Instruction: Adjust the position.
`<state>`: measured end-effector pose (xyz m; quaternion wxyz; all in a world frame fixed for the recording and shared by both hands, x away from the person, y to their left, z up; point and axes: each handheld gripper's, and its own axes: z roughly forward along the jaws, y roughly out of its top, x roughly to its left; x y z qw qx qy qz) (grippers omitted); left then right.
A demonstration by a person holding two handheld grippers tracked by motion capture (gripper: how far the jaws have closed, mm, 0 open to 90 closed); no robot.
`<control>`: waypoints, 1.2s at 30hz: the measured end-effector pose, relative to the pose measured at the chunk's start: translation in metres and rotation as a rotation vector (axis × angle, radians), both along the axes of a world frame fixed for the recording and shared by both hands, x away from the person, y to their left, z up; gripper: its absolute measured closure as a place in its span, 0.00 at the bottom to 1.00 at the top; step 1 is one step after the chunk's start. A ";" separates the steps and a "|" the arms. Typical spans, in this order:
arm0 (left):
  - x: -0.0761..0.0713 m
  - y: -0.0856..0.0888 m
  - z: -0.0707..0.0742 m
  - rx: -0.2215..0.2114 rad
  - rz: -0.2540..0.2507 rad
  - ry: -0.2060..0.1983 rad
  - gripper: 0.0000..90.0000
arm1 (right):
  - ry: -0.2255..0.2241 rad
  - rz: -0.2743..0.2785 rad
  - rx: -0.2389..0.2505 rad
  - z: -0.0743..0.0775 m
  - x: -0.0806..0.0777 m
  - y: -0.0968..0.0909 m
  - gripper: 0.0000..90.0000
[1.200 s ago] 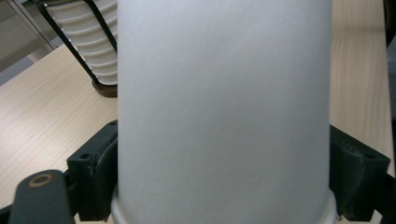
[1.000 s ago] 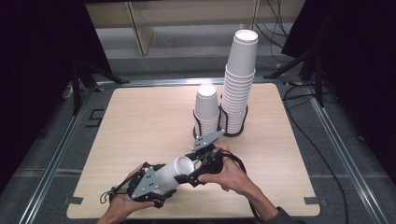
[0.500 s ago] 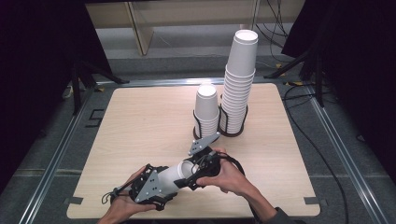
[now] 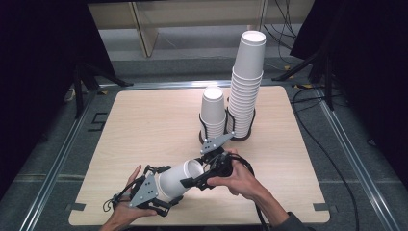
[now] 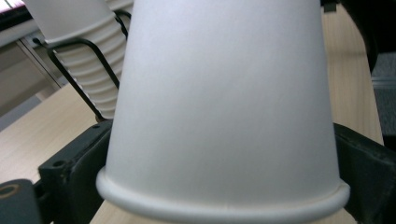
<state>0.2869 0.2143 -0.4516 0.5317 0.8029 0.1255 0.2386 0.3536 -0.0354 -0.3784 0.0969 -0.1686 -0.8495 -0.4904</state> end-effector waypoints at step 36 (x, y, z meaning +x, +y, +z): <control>0.005 0.002 0.002 0.071 0.016 0.082 0.16 | -0.210 -0.024 -0.140 0.015 -0.006 -0.009 0.18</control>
